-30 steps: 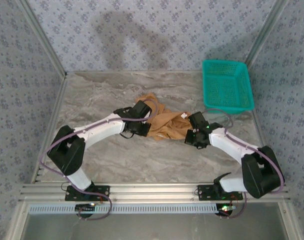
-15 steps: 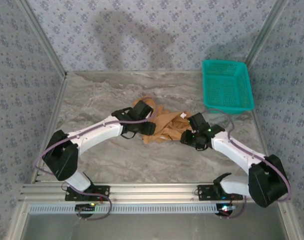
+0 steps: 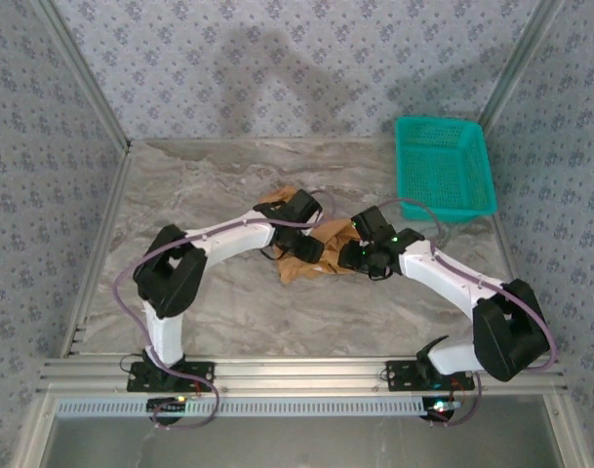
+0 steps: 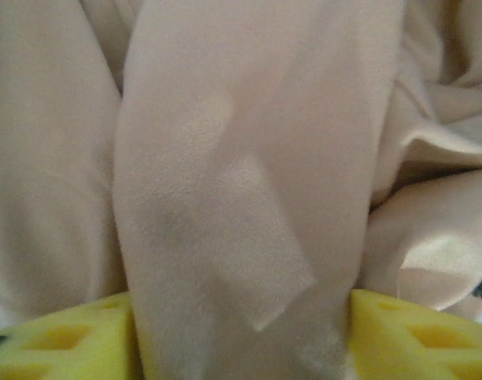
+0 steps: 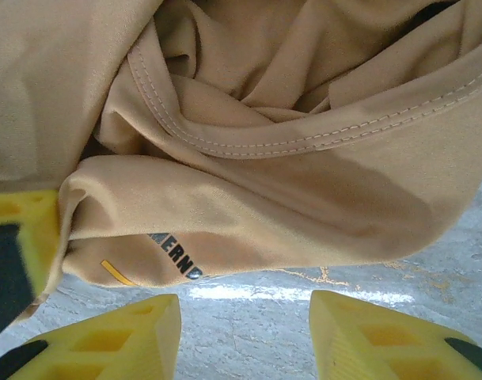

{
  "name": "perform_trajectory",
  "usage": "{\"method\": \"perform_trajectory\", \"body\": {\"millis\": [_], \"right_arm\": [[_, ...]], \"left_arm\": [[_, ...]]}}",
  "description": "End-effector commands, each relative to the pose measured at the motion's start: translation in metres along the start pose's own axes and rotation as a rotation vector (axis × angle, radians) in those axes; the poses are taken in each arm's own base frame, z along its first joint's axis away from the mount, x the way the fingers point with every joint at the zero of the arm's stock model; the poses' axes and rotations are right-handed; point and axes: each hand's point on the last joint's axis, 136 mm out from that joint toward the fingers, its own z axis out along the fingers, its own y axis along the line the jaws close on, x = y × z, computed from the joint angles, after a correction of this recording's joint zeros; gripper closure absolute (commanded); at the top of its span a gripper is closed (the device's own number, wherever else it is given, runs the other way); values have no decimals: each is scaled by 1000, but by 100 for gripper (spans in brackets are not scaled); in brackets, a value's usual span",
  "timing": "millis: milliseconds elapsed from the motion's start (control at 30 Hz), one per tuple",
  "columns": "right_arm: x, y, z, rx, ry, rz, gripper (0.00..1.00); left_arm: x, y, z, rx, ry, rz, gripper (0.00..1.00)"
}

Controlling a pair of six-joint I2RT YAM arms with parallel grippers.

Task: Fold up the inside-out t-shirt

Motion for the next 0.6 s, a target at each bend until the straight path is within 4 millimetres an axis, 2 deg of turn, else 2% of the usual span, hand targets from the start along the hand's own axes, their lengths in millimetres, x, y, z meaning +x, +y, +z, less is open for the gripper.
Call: {"method": "perform_trajectory", "body": {"millis": [0,100,167,233,367,400,433,500,533,567], "right_arm": [[-3,5,-6,-15,-6,11,51],[-3,19,1,-61,15,11,50],[-8,30,5,-86,23,10,48],[-17,40,10,-99,13,7,44],[-37,55,39,-103,23,24,42],[-39,58,50,-101,38,28,45],[-40,60,58,-95,51,30,55],[-38,59,68,-81,78,33,88],[-35,58,68,-80,85,33,98],[-30,54,64,-73,85,27,100]], "left_arm": [[-8,3,-1,-37,8,42,57],[-15,8,-8,-74,3,44,85],[-23,6,-18,-74,-19,44,95],[-34,5,-32,-76,-55,42,100],[-53,2,-63,-74,-99,42,100],[-57,0,-69,-71,-108,42,100],[-62,-1,-76,-66,-122,40,100],[-73,1,-90,-64,-153,33,100],[-78,3,-96,-68,-167,26,100],[-85,9,-103,-79,-185,14,100]]}}
